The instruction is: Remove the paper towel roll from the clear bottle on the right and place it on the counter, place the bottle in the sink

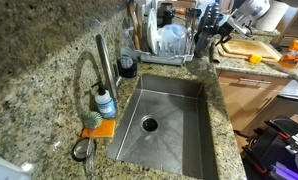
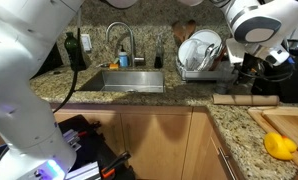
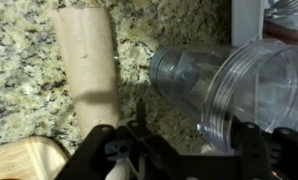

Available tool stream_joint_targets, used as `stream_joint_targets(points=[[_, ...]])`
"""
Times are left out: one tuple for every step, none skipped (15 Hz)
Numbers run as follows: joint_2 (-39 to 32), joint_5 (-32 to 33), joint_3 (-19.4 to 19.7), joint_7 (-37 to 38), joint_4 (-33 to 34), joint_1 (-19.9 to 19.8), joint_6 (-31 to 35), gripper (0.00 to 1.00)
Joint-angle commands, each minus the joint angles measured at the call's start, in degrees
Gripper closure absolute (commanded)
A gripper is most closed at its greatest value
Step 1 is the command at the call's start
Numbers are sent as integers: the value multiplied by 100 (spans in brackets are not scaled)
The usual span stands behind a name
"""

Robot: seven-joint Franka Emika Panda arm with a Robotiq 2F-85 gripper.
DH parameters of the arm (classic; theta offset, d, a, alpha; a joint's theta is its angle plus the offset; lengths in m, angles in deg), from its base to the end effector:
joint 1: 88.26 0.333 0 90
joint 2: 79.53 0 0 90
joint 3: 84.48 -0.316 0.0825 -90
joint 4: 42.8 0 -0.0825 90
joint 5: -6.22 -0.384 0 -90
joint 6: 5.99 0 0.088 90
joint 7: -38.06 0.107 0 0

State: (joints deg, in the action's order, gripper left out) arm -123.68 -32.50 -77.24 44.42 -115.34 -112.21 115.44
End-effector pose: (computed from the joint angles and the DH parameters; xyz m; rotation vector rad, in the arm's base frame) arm 0.6772 -0.3471 0.3137 -2.3626 1.2136 -0.2637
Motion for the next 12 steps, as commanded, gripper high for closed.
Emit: stream_joint_targets(points=[[-149,41,-55,228,214,-155,-108,59],[-158,34,-57,252,220,-175,-97,67],[-163,18,-64,269,233,-196,-87,73],[-164,-3,-79,269,241,-217,-78,81],[-156,-21,-90,257,241,-229,-53,88],[-155,-32,-96,255,247,-239,-50,94],[-144,-56,-112,248,246,-254,-56,100],[-143,-78,-127,233,247,-269,-56,100],[-148,-121,-151,210,253,-292,-61,96],[-153,-165,-174,199,246,-317,-75,96],[-152,-220,-199,228,239,-346,-141,96],[-97,-265,-202,394,174,-355,-295,96]])
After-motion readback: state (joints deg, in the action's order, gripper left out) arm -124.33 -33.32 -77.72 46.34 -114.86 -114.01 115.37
